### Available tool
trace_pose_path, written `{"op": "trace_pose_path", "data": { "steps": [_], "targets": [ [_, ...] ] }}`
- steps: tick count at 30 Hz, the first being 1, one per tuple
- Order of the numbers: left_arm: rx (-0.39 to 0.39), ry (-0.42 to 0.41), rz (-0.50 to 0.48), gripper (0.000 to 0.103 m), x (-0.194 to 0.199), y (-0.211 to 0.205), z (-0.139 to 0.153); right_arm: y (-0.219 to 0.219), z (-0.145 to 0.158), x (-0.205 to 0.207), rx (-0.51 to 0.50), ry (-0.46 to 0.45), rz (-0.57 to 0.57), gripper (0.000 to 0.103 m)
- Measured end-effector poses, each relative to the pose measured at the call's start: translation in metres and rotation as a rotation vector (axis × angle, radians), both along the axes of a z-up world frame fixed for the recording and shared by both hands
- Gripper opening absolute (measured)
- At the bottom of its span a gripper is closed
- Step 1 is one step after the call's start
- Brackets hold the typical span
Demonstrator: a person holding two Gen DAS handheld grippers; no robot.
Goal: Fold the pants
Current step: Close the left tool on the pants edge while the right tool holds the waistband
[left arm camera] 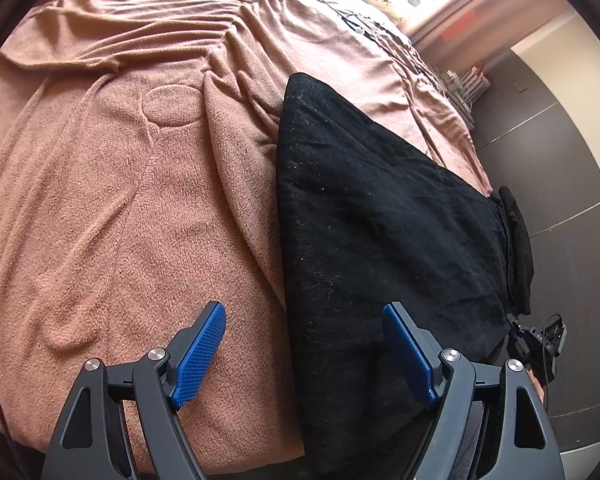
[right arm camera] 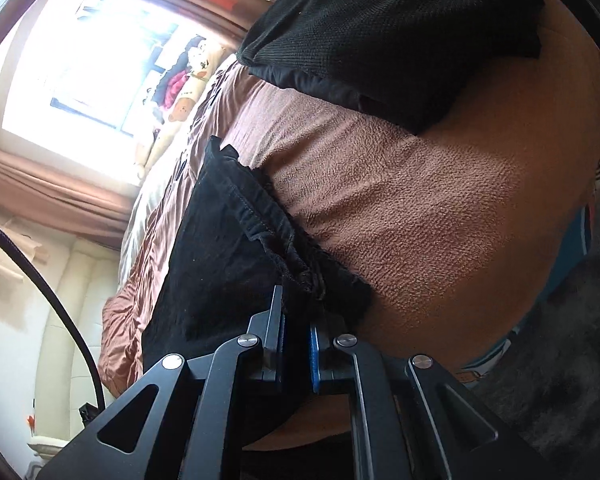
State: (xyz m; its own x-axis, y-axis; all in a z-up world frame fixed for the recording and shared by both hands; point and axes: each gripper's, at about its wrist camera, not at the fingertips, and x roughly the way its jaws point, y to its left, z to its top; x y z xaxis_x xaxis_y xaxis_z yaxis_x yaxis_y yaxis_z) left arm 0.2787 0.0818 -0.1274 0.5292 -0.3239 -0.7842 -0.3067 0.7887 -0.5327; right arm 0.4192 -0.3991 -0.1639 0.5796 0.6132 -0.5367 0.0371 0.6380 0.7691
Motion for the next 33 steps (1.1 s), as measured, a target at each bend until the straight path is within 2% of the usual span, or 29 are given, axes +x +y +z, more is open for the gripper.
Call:
{"op": "trace_pose_path", "data": {
  "steps": [4,7,12,15,19,20,23,28,33],
  "targets": [
    [-0.002,-0.024,-0.004,0.080,0.001,0.003,0.006,-0.003,0.010,-0.006,-0.014,-0.016,-0.003,0.006],
    [-0.027,-0.027,-0.008,0.072,0.007,0.006,0.002,-0.004,0.016,-0.012,-0.028,-0.016,-0.002,0.006],
    [-0.069,0.006,-0.020,0.049,0.023,0.005,-0.014,-0.001,0.018,-0.014,-0.032,-0.008,0.002,0.007],
    [-0.079,0.013,-0.019,0.040,0.029,0.005,-0.019,-0.004,0.023,-0.018,-0.040,-0.001,-0.007,0.014],
    [-0.074,0.002,-0.010,0.038,0.035,0.010,-0.017,-0.010,0.032,-0.029,-0.081,-0.010,-0.001,0.019],
    [-0.076,0.001,-0.009,0.038,0.038,0.011,-0.017,-0.012,0.034,-0.032,-0.086,-0.010,0.001,0.024],
    [-0.077,0.004,-0.011,0.038,0.046,0.014,-0.019,-0.013,0.035,-0.035,-0.084,-0.012,0.012,0.055],
    [-0.076,0.000,-0.009,0.036,0.057,0.018,-0.017,-0.011,0.020,-0.030,-0.029,0.027,0.020,0.057],
    [-0.098,-0.021,-0.026,0.035,0.059,0.020,-0.002,-0.005,0.011,-0.021,0.010,0.038,0.035,0.057]
  ]
}}
